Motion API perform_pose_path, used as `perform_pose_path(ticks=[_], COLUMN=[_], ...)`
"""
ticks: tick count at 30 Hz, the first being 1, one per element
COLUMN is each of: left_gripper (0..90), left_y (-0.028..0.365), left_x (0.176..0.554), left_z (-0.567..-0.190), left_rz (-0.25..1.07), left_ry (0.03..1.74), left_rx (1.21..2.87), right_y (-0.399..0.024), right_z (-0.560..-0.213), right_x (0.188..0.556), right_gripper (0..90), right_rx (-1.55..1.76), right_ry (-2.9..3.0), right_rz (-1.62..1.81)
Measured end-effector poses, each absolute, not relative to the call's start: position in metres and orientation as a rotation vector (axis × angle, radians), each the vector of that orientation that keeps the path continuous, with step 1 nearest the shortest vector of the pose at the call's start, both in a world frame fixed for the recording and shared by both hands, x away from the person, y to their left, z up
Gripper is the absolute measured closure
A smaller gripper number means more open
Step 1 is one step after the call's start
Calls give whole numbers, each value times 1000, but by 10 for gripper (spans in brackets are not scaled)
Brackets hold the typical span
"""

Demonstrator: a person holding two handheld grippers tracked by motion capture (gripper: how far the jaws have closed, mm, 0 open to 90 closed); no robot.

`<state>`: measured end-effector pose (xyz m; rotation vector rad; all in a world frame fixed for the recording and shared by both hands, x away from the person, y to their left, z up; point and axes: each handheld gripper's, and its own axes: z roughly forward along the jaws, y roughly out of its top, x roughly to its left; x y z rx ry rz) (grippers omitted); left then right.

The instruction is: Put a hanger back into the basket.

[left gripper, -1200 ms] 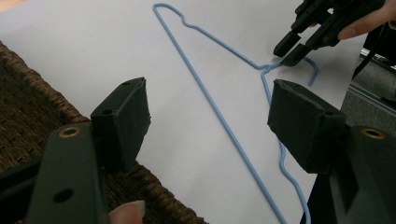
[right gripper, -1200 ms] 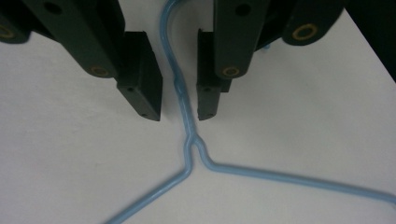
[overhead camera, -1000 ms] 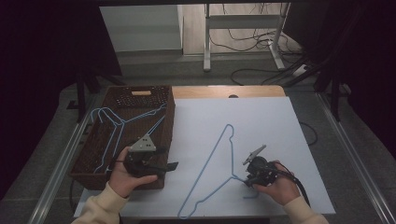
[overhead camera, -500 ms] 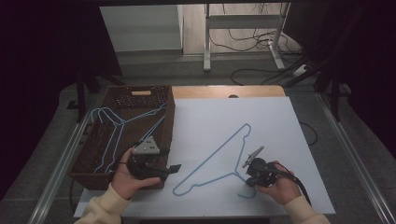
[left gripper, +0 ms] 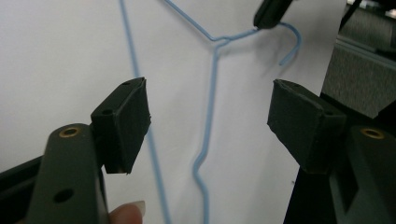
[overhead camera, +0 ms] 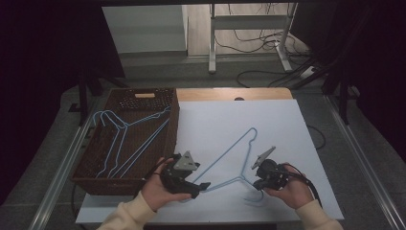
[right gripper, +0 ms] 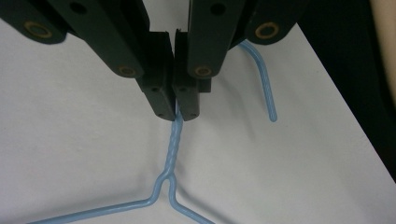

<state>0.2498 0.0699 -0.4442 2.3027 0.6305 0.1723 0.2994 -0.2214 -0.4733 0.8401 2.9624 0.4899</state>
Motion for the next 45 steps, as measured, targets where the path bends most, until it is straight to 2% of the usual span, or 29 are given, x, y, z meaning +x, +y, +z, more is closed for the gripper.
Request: perform_pose_path(ticks=[6,11,23,30,36,40,42,45], left_gripper=[307,374,582,816,853,857,857,858], left_y=[37,14,-10,-12,-8,-2,1,7], left_x=[264,281,298,298,299,299,298,298], left_z=[-469,-491,-516,-515,-511,-504,-499,-490], left_rz=[106,23,10,28,19,29,35,37], left_ry=[634,693,680,665,661,681,693,710], left_rx=[2377,2390,2448,2462,2451,2420,2394,2359], right_y=[-222,-222,-221,-217,-220,-234,-244,-259], right_z=[-471,-470,-466,-459,-455,-445,-441,-436], right_x=[299,299,296,293,293,298,299,302], right_gripper=[876,876,875,875,864,597,501,404], right_rx=[844,844,844,821,845,954,1018,1109], right_ry=[2957,2956,2949,2940,2907,2761,2645,2502], right_rz=[502,506,513,526,606,884,999,1143])
